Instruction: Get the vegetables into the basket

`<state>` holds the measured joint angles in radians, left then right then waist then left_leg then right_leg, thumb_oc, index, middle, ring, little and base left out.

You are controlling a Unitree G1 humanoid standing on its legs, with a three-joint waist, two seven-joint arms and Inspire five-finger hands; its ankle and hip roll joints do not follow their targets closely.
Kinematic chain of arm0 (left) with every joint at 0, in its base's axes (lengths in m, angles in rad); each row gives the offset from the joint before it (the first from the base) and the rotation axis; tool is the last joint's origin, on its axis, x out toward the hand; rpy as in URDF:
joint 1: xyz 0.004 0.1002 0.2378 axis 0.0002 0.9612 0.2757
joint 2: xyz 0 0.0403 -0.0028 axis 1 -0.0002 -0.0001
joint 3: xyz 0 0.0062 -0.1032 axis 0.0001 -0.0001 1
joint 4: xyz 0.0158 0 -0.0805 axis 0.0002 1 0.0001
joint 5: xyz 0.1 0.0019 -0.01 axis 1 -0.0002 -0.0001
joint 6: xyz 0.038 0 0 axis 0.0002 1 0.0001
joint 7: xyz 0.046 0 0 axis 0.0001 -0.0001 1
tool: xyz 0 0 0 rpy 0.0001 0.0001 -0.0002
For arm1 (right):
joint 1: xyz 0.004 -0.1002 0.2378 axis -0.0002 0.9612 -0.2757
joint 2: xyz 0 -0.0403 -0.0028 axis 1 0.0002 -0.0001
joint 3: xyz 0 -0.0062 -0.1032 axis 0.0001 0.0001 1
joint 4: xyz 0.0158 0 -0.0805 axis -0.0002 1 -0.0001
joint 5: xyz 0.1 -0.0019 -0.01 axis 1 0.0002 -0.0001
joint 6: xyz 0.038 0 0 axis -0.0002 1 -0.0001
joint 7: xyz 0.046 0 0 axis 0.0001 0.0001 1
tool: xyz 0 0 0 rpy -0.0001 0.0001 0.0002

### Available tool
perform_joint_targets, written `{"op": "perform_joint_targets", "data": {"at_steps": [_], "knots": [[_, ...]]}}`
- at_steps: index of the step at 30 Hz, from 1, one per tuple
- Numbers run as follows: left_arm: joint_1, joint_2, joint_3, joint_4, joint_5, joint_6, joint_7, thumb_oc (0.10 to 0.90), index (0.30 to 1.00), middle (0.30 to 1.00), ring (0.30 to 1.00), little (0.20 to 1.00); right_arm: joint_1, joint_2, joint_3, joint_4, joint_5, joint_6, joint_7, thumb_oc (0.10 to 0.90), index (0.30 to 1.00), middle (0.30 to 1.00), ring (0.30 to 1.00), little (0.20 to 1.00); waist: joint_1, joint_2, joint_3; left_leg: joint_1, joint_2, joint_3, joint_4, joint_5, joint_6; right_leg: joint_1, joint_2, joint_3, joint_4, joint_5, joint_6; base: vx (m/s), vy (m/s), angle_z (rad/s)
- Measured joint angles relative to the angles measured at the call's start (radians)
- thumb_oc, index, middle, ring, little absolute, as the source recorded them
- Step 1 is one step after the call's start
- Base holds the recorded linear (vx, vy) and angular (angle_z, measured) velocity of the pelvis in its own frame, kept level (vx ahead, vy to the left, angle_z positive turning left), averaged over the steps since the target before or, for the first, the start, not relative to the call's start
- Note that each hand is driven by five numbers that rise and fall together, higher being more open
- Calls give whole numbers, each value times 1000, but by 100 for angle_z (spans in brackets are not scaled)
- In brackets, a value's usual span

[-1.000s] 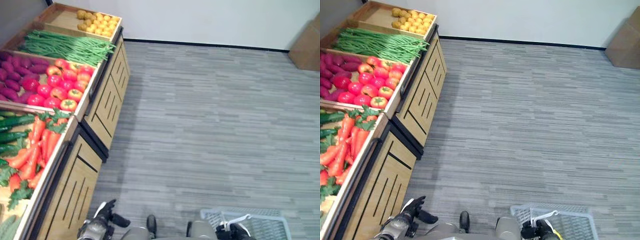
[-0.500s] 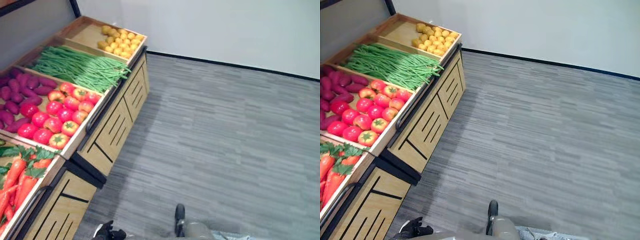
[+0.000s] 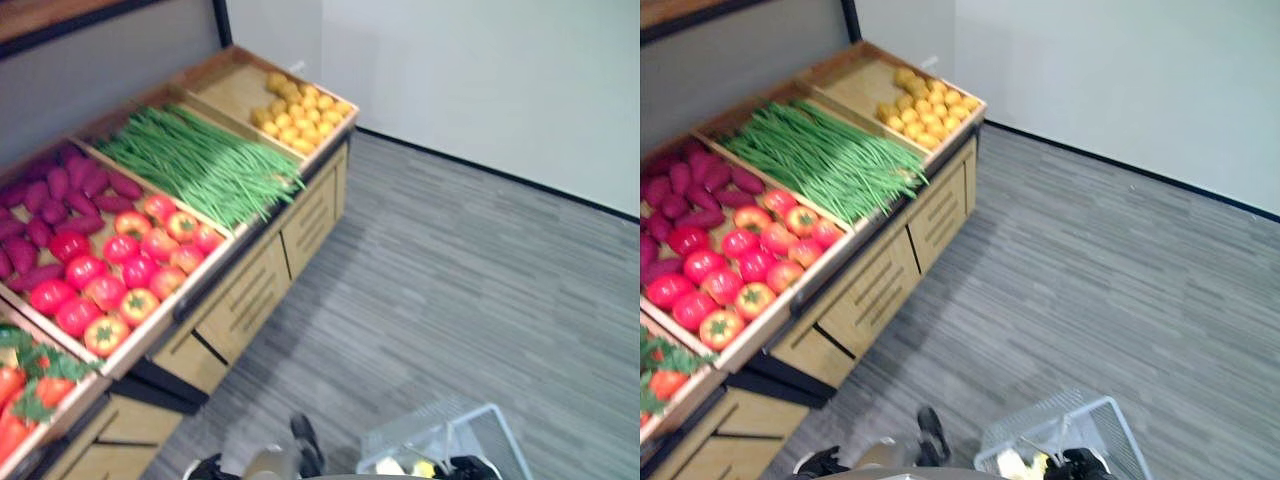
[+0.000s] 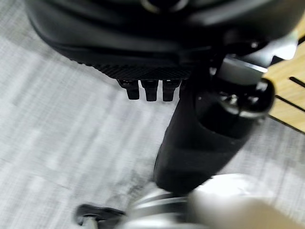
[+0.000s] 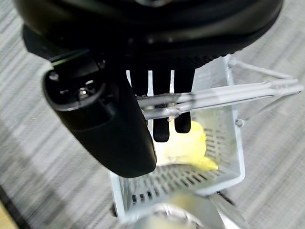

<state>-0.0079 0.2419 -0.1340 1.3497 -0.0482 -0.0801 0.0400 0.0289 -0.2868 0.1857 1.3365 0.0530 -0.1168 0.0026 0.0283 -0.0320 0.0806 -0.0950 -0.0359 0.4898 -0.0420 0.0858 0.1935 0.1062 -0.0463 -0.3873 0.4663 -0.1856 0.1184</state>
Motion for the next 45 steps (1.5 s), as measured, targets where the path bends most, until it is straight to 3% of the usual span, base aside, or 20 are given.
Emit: {"op": "perform_joint_targets", "data": {"at_steps": [1,2,3,4,6,9,10,13,14,15,16,17,20,25,27,30,32,34,38,45], "knots": [[-4,12,0,-7,0,0,-3,900,1000,1000,1000,1000,1,-1,0,-14,0,-1,0,400,300,300,300,300,-9,-8,2,14,-11,-30,-5,-7,0,-66,-37,3,158,19,20,315,129,142],[-16,44,-3,-20,-1,-4,-4,900,1000,1000,1000,1000,0,8,-4,-26,0,1,0,400,300,300,300,300,-22,-55,0,36,-57,-82,-9,-13,-4,-173,-123,42,380,36,56,193,28,138],[-29,53,-12,-39,-2,-9,-2,900,1000,1000,1000,1000,-2,12,-15,-19,3,7,-2,400,300,300,300,300,-14,-69,10,55,-83,-124,-5,-35,9,-224,-150,67,429,31,54,173,-18,153],[-51,64,-20,-54,-4,-13,-3,900,1000,1000,1000,1000,-1,12,-26,-19,3,6,-5,400,300,300,300,300,-22,-73,17,76,-87,-166,6,-54,-3,-263,-151,115,472,24,38,129,-88,165],[-78,54,-51,-52,-9,-20,-3,900,1000,1000,1000,1000,-3,2,-15,-19,-4,6,-4,400,300,300,300,300,-12,-40,36,118,-78,-282,18,-79,16,-337,-117,179,466,6,11,210,-95,150],[-91,37,-51,-59,-9,-38,-2,900,1000,1000,1000,1000,-18,-1,0,-17,-10,8,10,400,300,300,300,300,-5,-6,57,168,-58,-348,9,-90,-26,-435,-129,214,281,-2,5,208,-219,102],[-96,28,-49,-56,-9,-37,1,900,1000,1000,1000,1000,-28,-2,10,-19,-17,6,12,400,300,300,300,300,4,-6,64,183,-52,-385,15,-110,-59,-466,-128,254,138,12,-1,310,-345,107],[-102,25,-51,0,3,-31,4,900,1000,1000,1000,1000,-46,-4,26,-4,-16,14,10,400,300,300,300,300,-31,-3,71,188,-41,-542,31,-135,-112,-400,-51,541,-277,84,0,215,-282,138],[-91,30,-51,1,11,-31,4,900,1000,1000,1000,1000,-43,1,23,7,-15,18,15,400,300,300,300,300,-34,-12,70,190,-36,-579,34,-143,-127,-386,-47,599,-356,128,-2,84,-176,141],[-79,40,-51,8,12,-33,3,900,1000,1000,1000,1000,-32,13,17,16,-10,18,6,400,300,300,300,300,-43,-37,73,195,-45,-614,52,-156,-147,-360,-64,606,-384,179,-15,45,-206,143],[-67,46,-50,16,12,-29,3,900,1000,1000,1000,1000,-21,13,15,18,-8,15,11,400,300,300,300,300,-47,-59,75,206,-49,-627,73,-182,-167,-347,-76,579,-364,282,3,68,-312,108],[-51,42,-49,15,12,-28,5,900,1000,1000,1000,1000,-21,11,11,18,-8,16,11,400,300,300,300,300,-42,-59,75,216,-36,-629,73,-189,-178,-343,-72,558,-348,307,0,43,-216,89],[-12,24,-11,11,2,-35,15,900,1000,1000,1000,1000,-31,-5,-10,17,-11,18,2,400,300,300,300,300,-27,-22,47,177,79,-598,114,-185,-221,-285,-7,399,-424,304,-60,45,-386,86],[-15,36,-2,7,-11,-37,27,900,1000,1000,1000,1000,-42,-22,-12,-1,-16,11,7,400,300,300,300,300,4,-45,48,123,134,-587,161,-144,-269,-223,34,324,-535,345,-119,5,-219,35],[-40,36,-3,7,-11,-36,26,900,1000,1000,1000,1000,-37,-31,-8,-5,-17,9,5,400,300,300,300,300,-15,-52,53,93,135,-594,179,-145,-293,-213,32,293,-552,343,-123,-16,-45,62],[-47,37,-3,7,-11,-30,27,900,1000,1000,1000,1000,-38,-43,-9,-18,-16,-3,-2,400,300,300,300,300,-30,-43,57,82,155,-482,121,-124,-285,-217,28,264,-549,337,-132,16,-20,40],[-39,33,-14,6,-10,-29,26,900,1000,1000,1000,1000,-39,-50,-8,-25,-16,-8,-5,400,300,300,300,300,-32,-20,66,92,169,-425,71,-111,-263,-225,31,249,-536,337,-131,37,3,10],[-43,27,-20,6,-10,-29,27,900,1000,1000,1000,1000,-34,-50,-8,-21,-16,-5,-2,400,300,300,300,300,-34,-9,64,102,160,-422,39,-98,-271,-230,22,245,-531,336,-125,54,49,10],[-17,34,-20,-4,-11,-29,26,900,1000,1000,1000,1000,-9,-26,-13,0,-16,-1,0,400,300,300,300,300,-38,-26,58,120,128,-411,-9,-74,-251,-226,-13,239,-538,337,-92,46,103,8],[10,32,-21,-10,-10,-29,22,900,1000,1000,1000,1000,33,-6,-21,20,-17,23,5,400,300,300,300,300,-45,-29,22,156,101,-395,-37,-66,-237,-202,-36,248,-553,364,-64,15,120,-3]]}}
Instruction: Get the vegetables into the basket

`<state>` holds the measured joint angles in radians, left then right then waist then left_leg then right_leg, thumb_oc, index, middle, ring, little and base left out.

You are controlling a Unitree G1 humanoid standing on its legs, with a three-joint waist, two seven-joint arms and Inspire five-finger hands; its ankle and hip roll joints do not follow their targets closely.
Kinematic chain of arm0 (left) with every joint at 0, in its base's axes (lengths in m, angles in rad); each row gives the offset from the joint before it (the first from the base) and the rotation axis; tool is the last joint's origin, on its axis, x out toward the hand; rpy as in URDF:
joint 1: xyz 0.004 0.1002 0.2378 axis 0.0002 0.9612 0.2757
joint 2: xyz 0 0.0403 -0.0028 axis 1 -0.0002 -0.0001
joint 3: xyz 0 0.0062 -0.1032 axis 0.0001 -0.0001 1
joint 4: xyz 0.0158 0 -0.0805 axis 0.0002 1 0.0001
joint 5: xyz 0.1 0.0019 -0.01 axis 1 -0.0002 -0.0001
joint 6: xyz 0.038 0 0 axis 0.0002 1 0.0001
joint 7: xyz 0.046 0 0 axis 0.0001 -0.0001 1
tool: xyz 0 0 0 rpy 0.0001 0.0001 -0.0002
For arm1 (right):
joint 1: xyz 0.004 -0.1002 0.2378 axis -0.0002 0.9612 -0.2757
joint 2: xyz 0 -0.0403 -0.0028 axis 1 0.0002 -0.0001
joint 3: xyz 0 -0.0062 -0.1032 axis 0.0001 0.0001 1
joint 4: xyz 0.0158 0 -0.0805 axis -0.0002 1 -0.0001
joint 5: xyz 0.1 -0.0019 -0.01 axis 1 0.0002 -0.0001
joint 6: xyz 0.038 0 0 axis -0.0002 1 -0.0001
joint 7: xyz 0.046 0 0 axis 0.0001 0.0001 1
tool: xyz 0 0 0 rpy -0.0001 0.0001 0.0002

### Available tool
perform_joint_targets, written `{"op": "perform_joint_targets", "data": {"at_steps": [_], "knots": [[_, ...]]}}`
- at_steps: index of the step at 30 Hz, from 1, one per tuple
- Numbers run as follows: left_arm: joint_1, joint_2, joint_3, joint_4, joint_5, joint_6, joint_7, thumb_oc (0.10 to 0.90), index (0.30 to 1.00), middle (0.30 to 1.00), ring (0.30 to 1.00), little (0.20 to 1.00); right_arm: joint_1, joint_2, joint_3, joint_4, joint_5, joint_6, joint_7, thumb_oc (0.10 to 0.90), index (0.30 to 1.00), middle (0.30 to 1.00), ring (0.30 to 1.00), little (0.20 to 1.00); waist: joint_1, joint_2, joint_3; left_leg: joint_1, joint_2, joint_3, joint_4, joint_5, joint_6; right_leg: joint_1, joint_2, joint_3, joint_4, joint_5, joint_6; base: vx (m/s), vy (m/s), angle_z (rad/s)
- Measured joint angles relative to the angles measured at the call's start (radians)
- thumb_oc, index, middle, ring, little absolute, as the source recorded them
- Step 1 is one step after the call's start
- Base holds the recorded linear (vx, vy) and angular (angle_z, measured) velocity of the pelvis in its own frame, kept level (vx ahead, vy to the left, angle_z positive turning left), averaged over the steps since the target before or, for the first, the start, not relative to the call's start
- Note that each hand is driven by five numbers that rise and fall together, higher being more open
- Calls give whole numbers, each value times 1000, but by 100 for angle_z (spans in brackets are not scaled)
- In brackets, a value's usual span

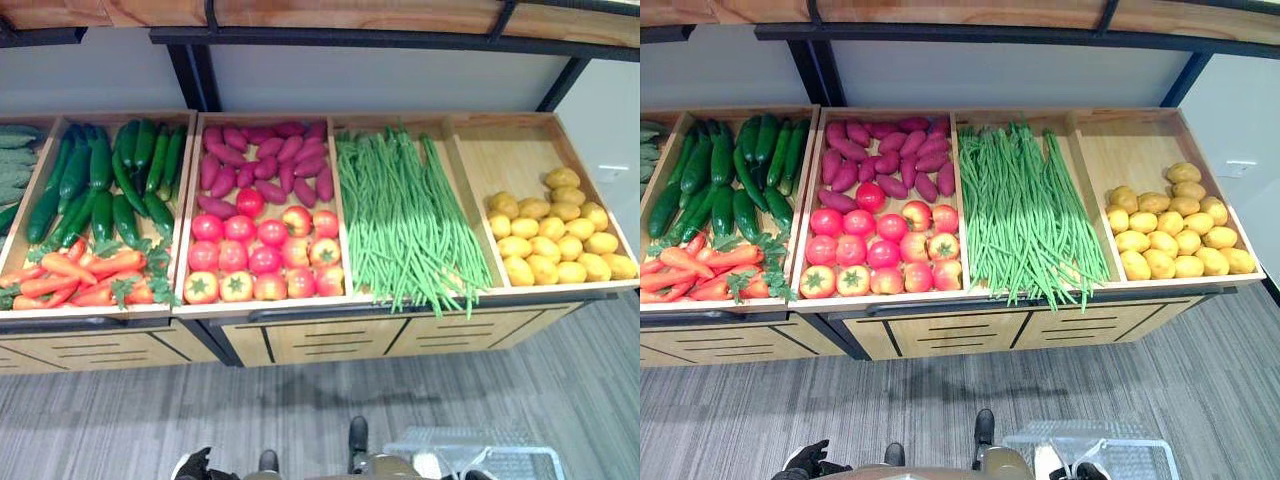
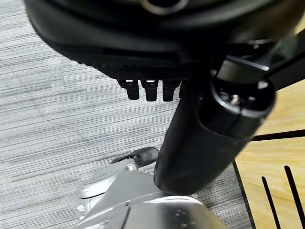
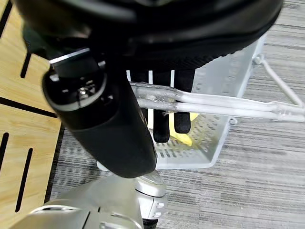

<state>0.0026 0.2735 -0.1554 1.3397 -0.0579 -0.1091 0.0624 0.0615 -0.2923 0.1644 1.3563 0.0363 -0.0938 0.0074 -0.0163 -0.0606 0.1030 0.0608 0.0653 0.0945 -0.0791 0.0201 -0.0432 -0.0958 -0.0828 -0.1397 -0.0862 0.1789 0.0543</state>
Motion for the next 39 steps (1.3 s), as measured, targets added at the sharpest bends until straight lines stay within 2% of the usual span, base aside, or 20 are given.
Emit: {"op": "perform_joint_targets", "data": {"at_steps": [11,19,22,24,26,29,31,33,36,39], "knots": [[-7,-10,0,3,2,-5,-3,900,1000,1000,1000,1000,-11,-1,16,-1,-2,6,0,400,300,300,300,300,3,5,-20,11,-7,5,-2,-3,3,8,-6,8,0,-1,6,15,27,-1],[10,-15,2,3,1,-5,0,900,1000,1000,1000,1000,-7,-1,18,2,-29,5,-2,400,300,300,300,300,4,9,-46,13,-2,5,-2,-7,9,12,-2,7,-5,-8,-4,5,-3,0],[14,-24,129,5,-15,-8,36,900,1000,1000,1000,1000,0,0,14,6,-29,4,-11,400,300,300,300,300,10,9,-49,12,0,5,1,-6,8,11,-1,5,-5,-8,-4,13,-1,0],[16,-32,209,8,-91,-9,120,900,1000,1000,1000,1000,12,0,10,5,-31,3,-25,400,300,300,300,300,21,9,-50,11,1,5,1,-5,7,12,0,4,-5,-8,-4,15,12,0],[16,-25,257,7,-124,-9,160,900,1000,1000,1000,1000,18,-2,10,4,-35,2,-33,400,300,300,300,300,27,9,-51,11,1,3,0,-5,7,13,-1,2,-5,-8,-4,-6,34,3],[19,0,255,5,-130,-9,188,900,1000,1000,1000,1000,19,-4,11,3,-43,2,-40,400,300,300,300,300,31,10,-50,3,0,-10,0,-5,6,14,-4,-11,-5,-8,-4,-36,24,12],[16,13,244,-3,-129,-9,201,900,1000,1000,1000,1000,15,-5,14,2,-51,2,-44,400,300,300,300,300,34,11,-50,-4,0,-24,0,-2,5,15,-6,-25,-5,-8,-4,-62,4,32],[-5,37,163,-47,-92,-9,207,900,1000,1000,1000,1000,25,-5,18,3,-59,3,-46,400,300,300,300,300,41,14,-47,-44,-2,-91,8,-1,-5,18,-16,-89,-1,-10,0,-41,4,82],[-34,47,73,-162,-17,-18,216,900,1000,1000,1000,1000,23,-19,18,11,-63,6,-52,400,300,300,300,300,76,21,-30,-92,-3,-178,17,19,-18,24,-24,-181,-2,-21,3,-47,16,92],[-69,50,25,-200,24,-29,214,900,1000,1000,1000,1000,-4,-33,22,10,-74,5,-53,400,300,300,300,300,83,24,-1,-134,-3,-227,30,34,-29,25,-30,-249,-5,-31,0,-14,26,69]]}}
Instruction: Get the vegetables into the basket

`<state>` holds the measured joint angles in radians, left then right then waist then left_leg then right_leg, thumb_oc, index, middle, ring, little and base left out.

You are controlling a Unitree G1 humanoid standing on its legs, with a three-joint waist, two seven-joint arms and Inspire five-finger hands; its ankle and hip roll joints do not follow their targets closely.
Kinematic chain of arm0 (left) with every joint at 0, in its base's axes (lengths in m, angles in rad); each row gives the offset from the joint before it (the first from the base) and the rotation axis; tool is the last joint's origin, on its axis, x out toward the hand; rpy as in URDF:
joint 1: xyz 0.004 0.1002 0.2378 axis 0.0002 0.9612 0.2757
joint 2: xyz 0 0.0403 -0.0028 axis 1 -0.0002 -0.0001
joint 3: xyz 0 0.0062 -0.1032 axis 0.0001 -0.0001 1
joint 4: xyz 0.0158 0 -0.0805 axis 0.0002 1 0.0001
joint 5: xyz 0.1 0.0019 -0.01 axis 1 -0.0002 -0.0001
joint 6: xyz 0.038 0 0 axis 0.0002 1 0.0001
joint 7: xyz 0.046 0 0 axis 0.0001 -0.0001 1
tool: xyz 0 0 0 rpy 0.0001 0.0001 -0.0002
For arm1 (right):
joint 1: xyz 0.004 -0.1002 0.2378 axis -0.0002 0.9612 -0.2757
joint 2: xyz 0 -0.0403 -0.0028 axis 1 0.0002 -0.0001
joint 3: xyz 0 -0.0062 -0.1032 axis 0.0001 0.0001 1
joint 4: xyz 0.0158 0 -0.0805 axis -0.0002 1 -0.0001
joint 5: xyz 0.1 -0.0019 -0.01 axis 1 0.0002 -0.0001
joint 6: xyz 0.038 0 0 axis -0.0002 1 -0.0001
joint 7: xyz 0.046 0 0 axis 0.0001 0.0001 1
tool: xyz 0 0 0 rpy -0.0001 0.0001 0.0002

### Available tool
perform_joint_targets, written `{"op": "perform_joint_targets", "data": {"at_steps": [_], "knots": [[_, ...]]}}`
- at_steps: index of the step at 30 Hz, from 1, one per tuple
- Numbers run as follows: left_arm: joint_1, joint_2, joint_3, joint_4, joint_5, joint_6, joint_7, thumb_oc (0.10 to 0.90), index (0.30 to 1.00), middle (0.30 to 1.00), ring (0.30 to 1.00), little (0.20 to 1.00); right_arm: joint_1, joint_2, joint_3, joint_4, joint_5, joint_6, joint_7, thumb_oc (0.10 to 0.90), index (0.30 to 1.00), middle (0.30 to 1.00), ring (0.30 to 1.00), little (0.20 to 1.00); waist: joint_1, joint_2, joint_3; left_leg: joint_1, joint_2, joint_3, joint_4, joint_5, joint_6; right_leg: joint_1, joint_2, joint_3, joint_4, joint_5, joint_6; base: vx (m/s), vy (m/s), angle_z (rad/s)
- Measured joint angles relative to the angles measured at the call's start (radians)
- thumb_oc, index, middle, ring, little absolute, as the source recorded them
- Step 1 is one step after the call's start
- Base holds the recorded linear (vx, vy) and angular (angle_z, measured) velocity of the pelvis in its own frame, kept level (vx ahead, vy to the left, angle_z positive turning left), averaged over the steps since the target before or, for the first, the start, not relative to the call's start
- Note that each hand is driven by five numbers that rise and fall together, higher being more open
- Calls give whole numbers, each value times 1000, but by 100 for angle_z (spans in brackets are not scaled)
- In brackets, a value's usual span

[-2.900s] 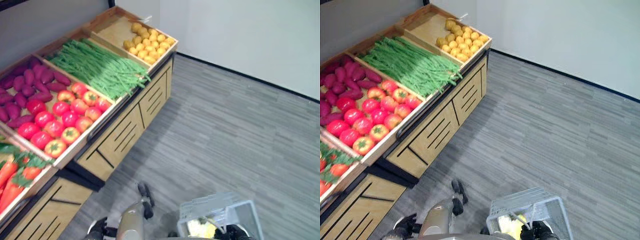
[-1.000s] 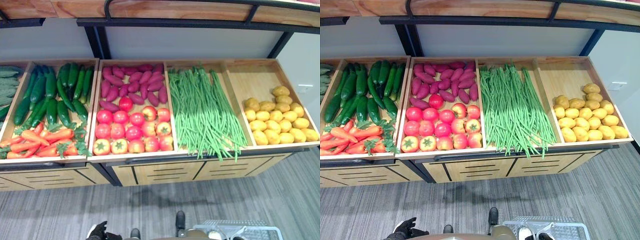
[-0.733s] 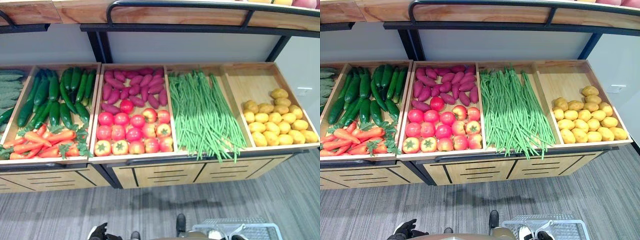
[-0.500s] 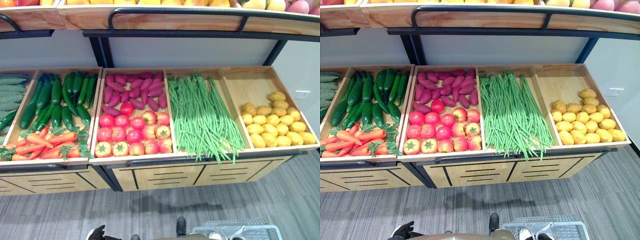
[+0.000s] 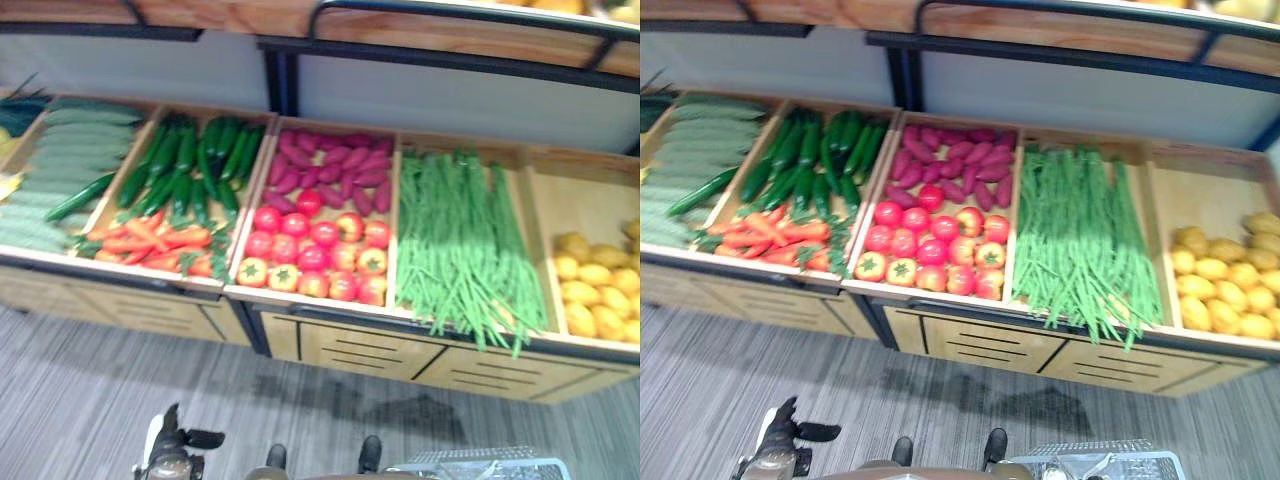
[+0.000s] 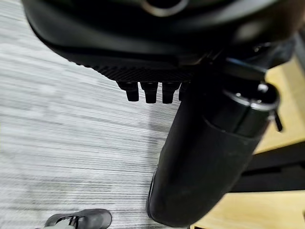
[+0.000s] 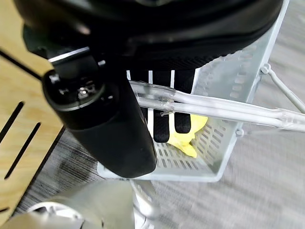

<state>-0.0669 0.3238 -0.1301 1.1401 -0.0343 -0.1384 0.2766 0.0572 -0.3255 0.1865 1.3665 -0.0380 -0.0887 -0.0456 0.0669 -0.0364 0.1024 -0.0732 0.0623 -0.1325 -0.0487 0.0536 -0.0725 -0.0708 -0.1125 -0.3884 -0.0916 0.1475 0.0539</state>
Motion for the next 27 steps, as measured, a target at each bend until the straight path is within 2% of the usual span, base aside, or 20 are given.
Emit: {"op": "perform_joint_targets", "data": {"at_steps": [3,4,5,7,14,16,18,19,24,27], "knots": [[5,10,-22,-37,32,19,-1,900,1000,1000,1000,1000,-38,-10,0,-14,-4,-5,-2,400,300,300,300,300,5,-5,19,-21,0,-2,4,6,-1,-12,-2,-11,2,-4,-4,-28,38,23],[40,46,-69,-170,93,25,-6,900,1000,1000,1000,1000,-55,-16,2,-34,-4,-15,-5,400,300,300,300,300,8,-10,43,-41,-5,-22,3,15,-1,-21,-6,-30,5,-1,-1,-43,21,29],[50,60,-74,-230,115,16,-7,900,1000,1000,1000,1000,-61,-17,2,-43,-4,-18,-6,400,300,300,300,300,13,-15,59,-46,-6,-28,2,22,-6,-24,-7,-37,5,1,3,-44,10,34],[36,71,-72,-281,127,-2,-10,900,1000,1000,1000,1000,-71,-16,3,-47,-4,-26,-7,400,300,300,300,300,30,-24,73,-66,-7,-40,2,32,-7,-41,-9,-47,5,6,10,22,12,19],[12,153,-61,-417,158,6,-4,900,1000,1000,1000,1000,-99,-4,20,-78,-4,-39,-8,400,300,300,300,300,27,-54,116,-65,-14,-45,-9,44,-1,-42,-16,-56,5,7,9,9,39,4],[21,191,-37,-510,212,0,31,900,1000,1000,1000,1000,-102,-1,20,-80,-4,-52,-11,400,300,300,300,300,28,-63,131,-74,-13,-37,-13,44,-1,-58,-17,-48,5,6,11,31,11,-12],[18,196,44,-584,249,-2,112,900,1000,1000,1000,1000,-107,18,21,-76,-3,-54,-30,400,300,300,300,300,31,-79,147,-82,-11,-23,-14,44,-2,-73,-15,-35,5,8,10,37,1,-14],[-5,197,90,-604,269,-3,198,900,1000,1000,1000,1000,-110,30,23,-72,-3,-53,-36,400,300,300,300,300,31,-86,155,-84,-10,-21,-15,44,-2,-75,-14,-34,5,10,8,51,-12,-8],[-93,240,169,-743,334,5,410,900,1000,1000,1000,1000,-114,46,49,-55,6,-52,-62,400,300,300,300,300,29,-91,160,-90,-10,-19,-18,43,-3,-83,-14,-33,5,9,8,35,11,-1],[-150,280,182,-771,352,4,485,900,1000,1000,1000,1000,-119,45,59,-60,7,-55,-72,400,300,300,300,300,23,-91,160,-88,-11,-8,-20,43,-3,-89,-15,-22,5,10,9,16,29,-9]]}}
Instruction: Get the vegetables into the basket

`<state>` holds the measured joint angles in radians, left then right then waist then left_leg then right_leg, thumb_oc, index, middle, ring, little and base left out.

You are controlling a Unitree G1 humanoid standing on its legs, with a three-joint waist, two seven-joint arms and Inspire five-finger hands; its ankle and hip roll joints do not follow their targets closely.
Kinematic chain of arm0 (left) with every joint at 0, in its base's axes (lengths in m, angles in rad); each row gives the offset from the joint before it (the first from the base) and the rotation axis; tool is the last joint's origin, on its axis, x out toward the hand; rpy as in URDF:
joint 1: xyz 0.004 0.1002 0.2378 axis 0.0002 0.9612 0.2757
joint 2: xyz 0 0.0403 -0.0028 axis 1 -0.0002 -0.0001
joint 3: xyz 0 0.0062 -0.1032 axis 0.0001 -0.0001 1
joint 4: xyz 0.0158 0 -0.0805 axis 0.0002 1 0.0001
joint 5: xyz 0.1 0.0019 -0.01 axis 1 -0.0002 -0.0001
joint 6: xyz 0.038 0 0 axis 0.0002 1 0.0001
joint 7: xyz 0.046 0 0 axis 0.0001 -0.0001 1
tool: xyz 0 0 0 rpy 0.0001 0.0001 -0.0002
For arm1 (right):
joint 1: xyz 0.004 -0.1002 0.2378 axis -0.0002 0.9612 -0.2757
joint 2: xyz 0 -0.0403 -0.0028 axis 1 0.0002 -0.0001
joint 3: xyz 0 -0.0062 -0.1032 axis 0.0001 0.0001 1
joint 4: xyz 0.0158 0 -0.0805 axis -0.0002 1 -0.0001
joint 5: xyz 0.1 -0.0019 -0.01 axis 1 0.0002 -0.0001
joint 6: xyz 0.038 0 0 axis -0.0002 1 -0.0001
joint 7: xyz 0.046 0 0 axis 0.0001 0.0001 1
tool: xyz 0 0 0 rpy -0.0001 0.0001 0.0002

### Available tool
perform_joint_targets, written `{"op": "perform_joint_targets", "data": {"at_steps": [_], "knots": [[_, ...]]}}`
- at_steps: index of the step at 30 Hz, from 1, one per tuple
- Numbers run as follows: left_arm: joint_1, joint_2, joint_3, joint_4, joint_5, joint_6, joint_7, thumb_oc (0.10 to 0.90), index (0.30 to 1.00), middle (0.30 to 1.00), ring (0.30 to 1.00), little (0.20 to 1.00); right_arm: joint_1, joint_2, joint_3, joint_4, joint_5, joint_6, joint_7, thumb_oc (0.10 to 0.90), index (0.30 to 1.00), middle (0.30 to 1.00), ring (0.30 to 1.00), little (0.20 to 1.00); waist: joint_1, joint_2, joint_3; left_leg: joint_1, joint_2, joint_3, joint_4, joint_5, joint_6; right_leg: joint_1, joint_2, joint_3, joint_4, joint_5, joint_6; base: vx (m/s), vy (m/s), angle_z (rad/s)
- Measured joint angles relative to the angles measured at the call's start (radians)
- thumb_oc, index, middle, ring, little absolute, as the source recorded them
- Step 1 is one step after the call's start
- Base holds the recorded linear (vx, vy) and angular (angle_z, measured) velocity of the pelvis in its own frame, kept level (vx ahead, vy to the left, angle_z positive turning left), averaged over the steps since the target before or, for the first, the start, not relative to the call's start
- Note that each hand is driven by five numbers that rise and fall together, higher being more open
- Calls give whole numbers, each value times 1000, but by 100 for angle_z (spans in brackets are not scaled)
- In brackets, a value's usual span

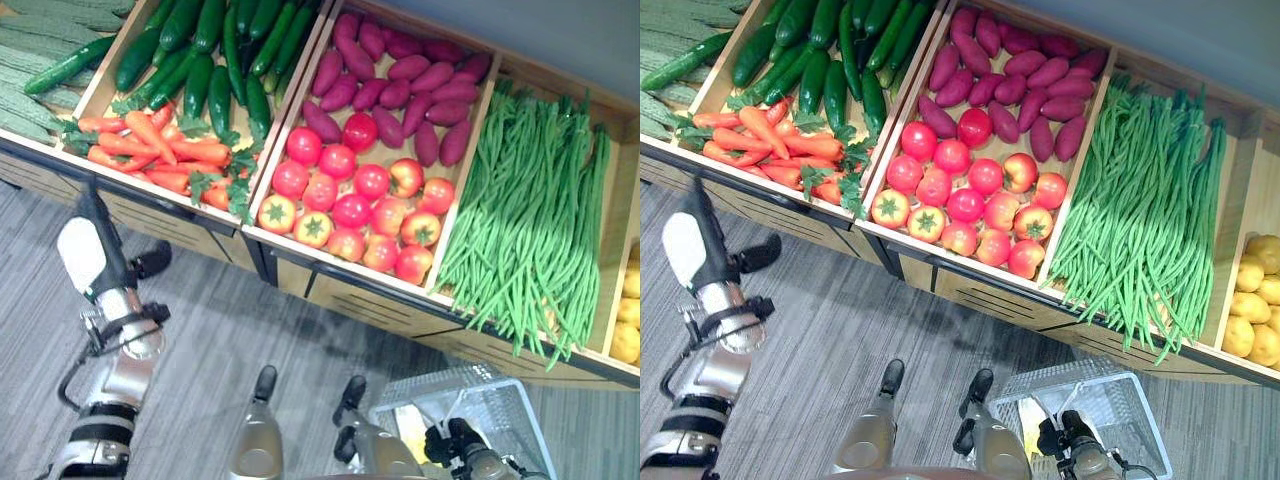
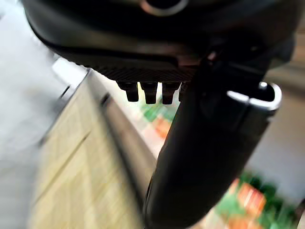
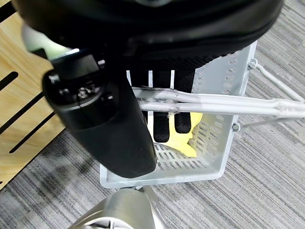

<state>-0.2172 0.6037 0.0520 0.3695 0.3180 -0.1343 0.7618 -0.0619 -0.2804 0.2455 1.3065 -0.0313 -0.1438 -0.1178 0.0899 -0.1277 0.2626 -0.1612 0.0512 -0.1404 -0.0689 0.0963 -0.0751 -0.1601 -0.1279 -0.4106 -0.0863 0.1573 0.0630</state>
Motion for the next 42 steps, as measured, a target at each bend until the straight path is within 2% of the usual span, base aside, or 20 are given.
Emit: {"op": "perform_joint_targets", "data": {"at_steps": [5,9,14,17,21,24,27,33,34,35,39,41,42], "knots": [[0,59,-6,-3,39,4,16,900,1000,1000,1000,1000,-8,-8,9,-14,-1,-3,-1,400,300,300,300,300,-15,2,1,-3,2,25,0,-2,-2,-16,2,25,0,3,1,7,29,-15],[1,193,-62,34,101,14,-47,900,1000,1000,1000,1000,-14,-30,10,-34,-2,-10,2,400,300,300,300,300,-21,11,8,-5,2,45,-1,-2,-2,-31,3,46,0,11,-3,-10,29,-15],[-15,300,-84,90,158,26,-109,900,1000,1000,1000,1000,-20,-41,21,-37,-4,-16,12,400,300,300,300,300,-30,17,12,-5,3,60,-2,-2,-2,-39,4,62,0,16,-4,-4,18,-10],[-21,329,-101,112,187,33,-118,900,1000,1000,1000,1000,-22,-45,27,-39,-7,-17,15,400,300,300,300,300,-30,17,12,-5,3,69,-2,-2,-2,-44,5,71,0,19,-4,-7,19,-9],[-68,386,-169,160,233,49,-147,900,1000,1000,1000,1000,-22,-56,44,-40,-8,-23,24,400,300,300,300,300,-32,17,12,-9,4,76,-3,-2,-2,-51,6,79,0,23,-5,-10,6,-3],[-100,405,-209,163,260,53,-156,900,1000,1000,1000,1000,-25,-56,46,-40,-8,-24,29,400,300,300,300,300,-35,17,12,-12,3,77,-3,-2,-2,-55,6,80,0,23,-5,0,0,0],[-176,438,-300,217,293,62,-177,900,1000,1000,1000,1000,-37,-64,54,-53,-10,-26,33,400,300,300,300,300,-38,11,24,-13,3,85,-3,-2,-1,-62,6,88,0,27,-3,-8,14,-6],[-265,446,-381,235,312,65,-207,900,1000,1000,1000,1000,-62,-66,70,-70,-11,-26,34,400,300,300,300,300,-54,2,46,-13,3,99,-4,-1,-1,-69,7,101,0,32,-5,-7,22,-7],[-271,447,-388,234,314,64,-215,900,1000,1000,1000,1000,-64,-67,76,-70,-11,-26,34,400,300,300,300,300,-55,1,46,-13,3,99,-5,-1,-1,-69,7,101,0,32,-5,0,0,0],[-292,468,-435,244,319,66,-226,900,1000,1000,1000,1000,-66,-69,78,-70,-11,-26,34,400,300,300,300,300,-55,1,50,-13,4,99,-5,-1,-1,-70,8,102,0,32,-5,0,0,0],[-335,477,-476,258,330,59,-228,900,1000,1000,1000,1000,-72,-70,87,-71,-11,-25,34,400,300,300,300,300,-52,-3,64,-13,2,101,-5,-1,-1,-70,7,104,0,34,-5,0,0,0],[-337,479,-486,261,330,60,-230,851,931,931,931,931,-78,-70,87,-71,-11,-24,34,400,300,300,300,300,-52,-3,64,-12,2,104,-5,-1,0,-71,6,108,0,35,-4,-5,38,-3],[-337,479,-490,261,330,61,-232,792,849,849,849,849,-78,-70,87,-71,-11,-24,34,400,300,300,300,300,-51,-4,64,-12,2,105,-5,-1,0,-72,6,109,0,36,-4,-6,30,-5]]}}
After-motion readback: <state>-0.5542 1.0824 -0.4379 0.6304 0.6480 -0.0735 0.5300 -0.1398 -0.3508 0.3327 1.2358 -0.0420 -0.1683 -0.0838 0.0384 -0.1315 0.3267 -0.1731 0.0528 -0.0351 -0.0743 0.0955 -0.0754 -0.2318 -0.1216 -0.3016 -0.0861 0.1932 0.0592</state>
